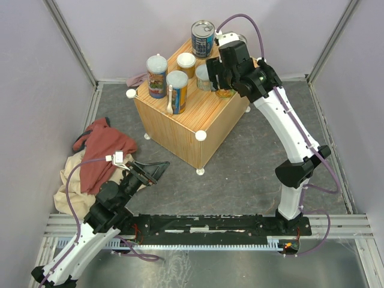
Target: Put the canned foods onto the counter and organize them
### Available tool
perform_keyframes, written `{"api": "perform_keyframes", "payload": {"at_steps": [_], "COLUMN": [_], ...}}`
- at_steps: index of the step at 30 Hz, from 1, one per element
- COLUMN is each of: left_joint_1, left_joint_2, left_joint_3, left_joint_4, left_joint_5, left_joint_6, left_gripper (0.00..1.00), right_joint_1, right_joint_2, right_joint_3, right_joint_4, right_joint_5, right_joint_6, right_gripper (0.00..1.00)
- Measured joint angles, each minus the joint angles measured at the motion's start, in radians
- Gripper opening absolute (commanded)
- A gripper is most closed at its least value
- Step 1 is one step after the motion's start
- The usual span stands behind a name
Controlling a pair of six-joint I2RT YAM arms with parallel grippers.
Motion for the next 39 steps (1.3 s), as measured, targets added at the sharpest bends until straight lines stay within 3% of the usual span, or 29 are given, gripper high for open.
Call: {"api": "perform_keyframes", "payload": {"at_steps": [8, 25, 34, 39], "left_joint_1": [0.000, 0.000, 0.000, 0.000], "left_joint_2": [0.000, 0.000, 0.000, 0.009], "left_joint_3": [0.000, 0.000, 0.027, 0.060], "left_joint_4": [0.000, -0.001, -0.030, -0.048], "left_joint_5": [0.000, -0.001, -0.032, -0.086], "left_joint_6": [0.000, 0.000, 0.005, 0.037], "left_gripper": [0.98, 0.98, 0.98, 0.98], "right_joint_1": [-0.002, -0.002, -0.002, -0.002], "right_joint_2": [-0.003, -0.051, -0.246, -0.423], "right_joint_3": [-0.009, -0.028, -0.229, -0.418], "right_joint_4": [0.038, 0.082, 0.201, 0.298], "right_joint_5": [-0.001, -0.018, -0.046, 0.032], "right_joint_6": [0.000, 0.002, 0.004, 0.008], "right_gripper": [1.00, 0.99, 0.99, 0.99]}}
